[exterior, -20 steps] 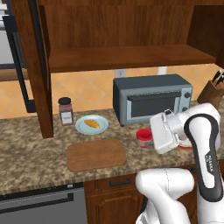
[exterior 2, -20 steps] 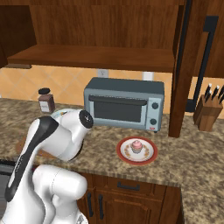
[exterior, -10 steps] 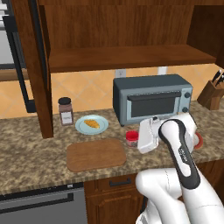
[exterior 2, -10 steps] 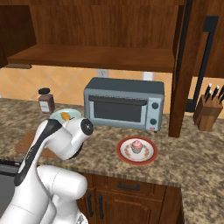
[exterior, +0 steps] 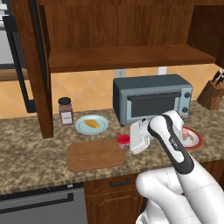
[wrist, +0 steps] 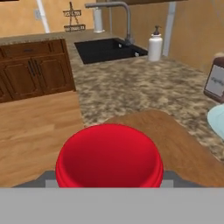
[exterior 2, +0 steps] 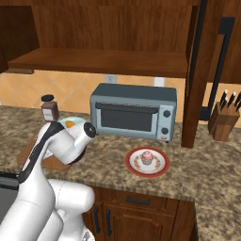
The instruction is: From the different types of pastries on the counter, select a croissant and place it on the cutting board. Then retrieve a jar of jam from the cabinet and place it alongside the croissant on the cutting board.
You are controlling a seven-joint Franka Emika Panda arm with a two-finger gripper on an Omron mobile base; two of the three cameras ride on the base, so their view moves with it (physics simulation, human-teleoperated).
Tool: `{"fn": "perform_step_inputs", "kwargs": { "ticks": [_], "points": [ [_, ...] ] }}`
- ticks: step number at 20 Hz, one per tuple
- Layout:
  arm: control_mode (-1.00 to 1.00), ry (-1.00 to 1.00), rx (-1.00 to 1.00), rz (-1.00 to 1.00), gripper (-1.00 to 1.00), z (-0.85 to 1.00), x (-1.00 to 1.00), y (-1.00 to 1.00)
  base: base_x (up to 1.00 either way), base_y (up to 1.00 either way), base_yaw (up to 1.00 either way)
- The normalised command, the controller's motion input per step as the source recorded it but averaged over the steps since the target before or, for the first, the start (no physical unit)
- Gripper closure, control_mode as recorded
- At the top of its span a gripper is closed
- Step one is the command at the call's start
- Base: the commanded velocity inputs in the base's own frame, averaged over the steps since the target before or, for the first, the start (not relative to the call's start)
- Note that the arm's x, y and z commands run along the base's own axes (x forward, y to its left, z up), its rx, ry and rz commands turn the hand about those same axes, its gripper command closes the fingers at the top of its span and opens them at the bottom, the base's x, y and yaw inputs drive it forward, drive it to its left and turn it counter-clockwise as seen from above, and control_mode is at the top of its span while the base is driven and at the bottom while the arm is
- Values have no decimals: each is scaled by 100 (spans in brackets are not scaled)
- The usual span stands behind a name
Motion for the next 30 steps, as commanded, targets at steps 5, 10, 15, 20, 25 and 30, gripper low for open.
{"fn": "perform_step_inputs", "kwargs": {
  "ticks": [5, 10, 15, 20, 25, 30],
  "points": [
    [-100, 0, 1, 5, 100, -27, 2, 25, 0, 0, 0],
    [-100, -9, 0, 0, 100, -34, 43, 0, 0, 0, 0],
    [-100, -8, -4, 0, 100, -58, 10, 0, 0, 0, 0],
    [-100, 0, -6, 0, 100, -71, 0, 2, 0, 0, 0],
    [-100, 0, -1, 0, 100, -60, 2, 5, 0, 0, 0],
    [-100, 0, 14, 0, 100, -14, 8, 3, 0, 0, 0]
  ]
}}
